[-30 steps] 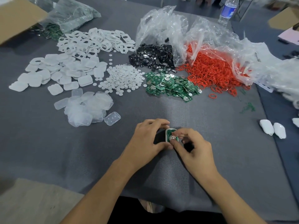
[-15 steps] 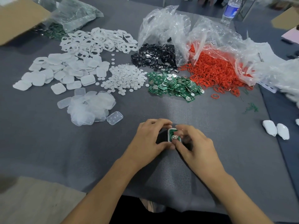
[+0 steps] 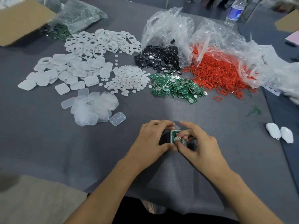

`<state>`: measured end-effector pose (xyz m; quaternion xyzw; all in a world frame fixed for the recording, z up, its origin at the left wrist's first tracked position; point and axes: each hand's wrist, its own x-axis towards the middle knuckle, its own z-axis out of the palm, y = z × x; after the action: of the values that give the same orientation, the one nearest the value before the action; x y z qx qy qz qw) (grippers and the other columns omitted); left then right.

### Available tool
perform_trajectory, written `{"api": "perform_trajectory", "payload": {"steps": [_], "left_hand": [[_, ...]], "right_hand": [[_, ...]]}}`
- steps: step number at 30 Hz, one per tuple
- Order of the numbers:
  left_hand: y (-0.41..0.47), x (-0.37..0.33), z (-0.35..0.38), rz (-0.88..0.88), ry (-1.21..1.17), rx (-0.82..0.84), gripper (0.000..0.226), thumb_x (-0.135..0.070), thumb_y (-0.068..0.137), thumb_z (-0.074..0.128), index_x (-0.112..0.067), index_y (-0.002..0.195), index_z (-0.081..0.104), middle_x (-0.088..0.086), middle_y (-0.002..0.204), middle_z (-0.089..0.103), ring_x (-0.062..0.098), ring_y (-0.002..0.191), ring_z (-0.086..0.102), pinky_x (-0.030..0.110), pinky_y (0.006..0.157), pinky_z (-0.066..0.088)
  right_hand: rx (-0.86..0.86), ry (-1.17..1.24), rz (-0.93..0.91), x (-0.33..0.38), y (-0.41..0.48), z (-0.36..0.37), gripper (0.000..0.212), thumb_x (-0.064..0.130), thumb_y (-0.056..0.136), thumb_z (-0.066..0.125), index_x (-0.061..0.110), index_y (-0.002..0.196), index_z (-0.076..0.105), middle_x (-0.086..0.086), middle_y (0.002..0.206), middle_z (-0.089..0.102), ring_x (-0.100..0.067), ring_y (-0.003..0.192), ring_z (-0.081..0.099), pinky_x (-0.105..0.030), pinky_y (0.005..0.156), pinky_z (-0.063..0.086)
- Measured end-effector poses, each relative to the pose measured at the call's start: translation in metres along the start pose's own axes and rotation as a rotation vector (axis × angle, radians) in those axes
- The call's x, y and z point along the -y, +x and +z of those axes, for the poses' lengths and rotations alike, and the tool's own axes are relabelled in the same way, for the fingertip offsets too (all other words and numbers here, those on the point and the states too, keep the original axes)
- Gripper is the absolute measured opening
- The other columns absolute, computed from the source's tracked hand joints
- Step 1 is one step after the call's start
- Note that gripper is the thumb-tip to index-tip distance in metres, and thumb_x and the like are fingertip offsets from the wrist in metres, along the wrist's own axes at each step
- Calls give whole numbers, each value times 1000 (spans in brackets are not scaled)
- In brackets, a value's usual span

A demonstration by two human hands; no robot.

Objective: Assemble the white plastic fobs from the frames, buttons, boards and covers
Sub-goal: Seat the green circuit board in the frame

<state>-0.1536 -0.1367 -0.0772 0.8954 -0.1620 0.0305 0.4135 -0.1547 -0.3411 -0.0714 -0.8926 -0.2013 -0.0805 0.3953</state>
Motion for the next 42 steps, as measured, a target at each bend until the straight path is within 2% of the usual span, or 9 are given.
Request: {"api": "perform_trajectory", "payload": {"steps": [14,20,25,27,30,33,37,42], "left_hand": [[0,-1,-1,-4,2,11,61,-38,78,84,-31,132,56,-34,114,49,-11,119,35,3,103,13],[0,-2,-3,-9,4,18,62,-38,79,84,-30,133,56,-21,124,60,-2,126,40,10,107,18],[0,-1,-2,-8,0,16,63,-39,78,84,-30,133,56,-33,115,51,-5,123,38,5,104,15],[0,-1,-1,-3,-2,14,64,-42,77,84,-30,134,56,-31,118,53,-5,124,38,5,105,14],[1,0,-1,1,-10,6,65,-45,77,84,-32,134,55,-24,124,60,-4,126,39,11,108,18],[1,1,0,6,-13,0,63,-48,77,82,-34,132,55,-23,123,62,-5,126,40,14,108,21],[1,1,0,9,-5,-6,60,-46,77,83,-33,130,57,-23,122,62,-4,125,42,19,109,24],[1,0,0,4,5,-7,59,-44,79,84,-32,131,58,-23,123,62,-3,124,43,24,109,27]], "right_hand": [[-26,-10,-19,8,-1,0,60,15,82,81,38,130,53,20,98,69,-7,94,65,-20,87,52],[-29,8,-23,8,-2,-1,58,15,83,81,33,131,55,21,100,69,-4,96,65,-13,88,49],[-15,11,-30,8,-2,-1,58,15,83,80,38,130,54,22,101,67,-7,96,65,-14,88,49],[-9,-8,-32,8,-2,-4,60,16,81,81,38,130,55,22,104,65,-4,96,63,-11,87,47],[2,-62,-27,7,1,-7,52,15,80,83,28,126,62,23,107,61,5,97,60,-4,84,42],[-4,-64,18,10,3,-7,39,11,80,82,22,116,71,17,98,62,-3,89,63,-10,77,48],[-12,-78,69,17,4,-5,38,7,77,81,20,112,75,10,93,60,-7,82,62,-17,76,53],[2,-131,115,21,6,-5,38,10,74,81,22,109,74,14,89,58,-3,85,60,-2,76,42]]}}
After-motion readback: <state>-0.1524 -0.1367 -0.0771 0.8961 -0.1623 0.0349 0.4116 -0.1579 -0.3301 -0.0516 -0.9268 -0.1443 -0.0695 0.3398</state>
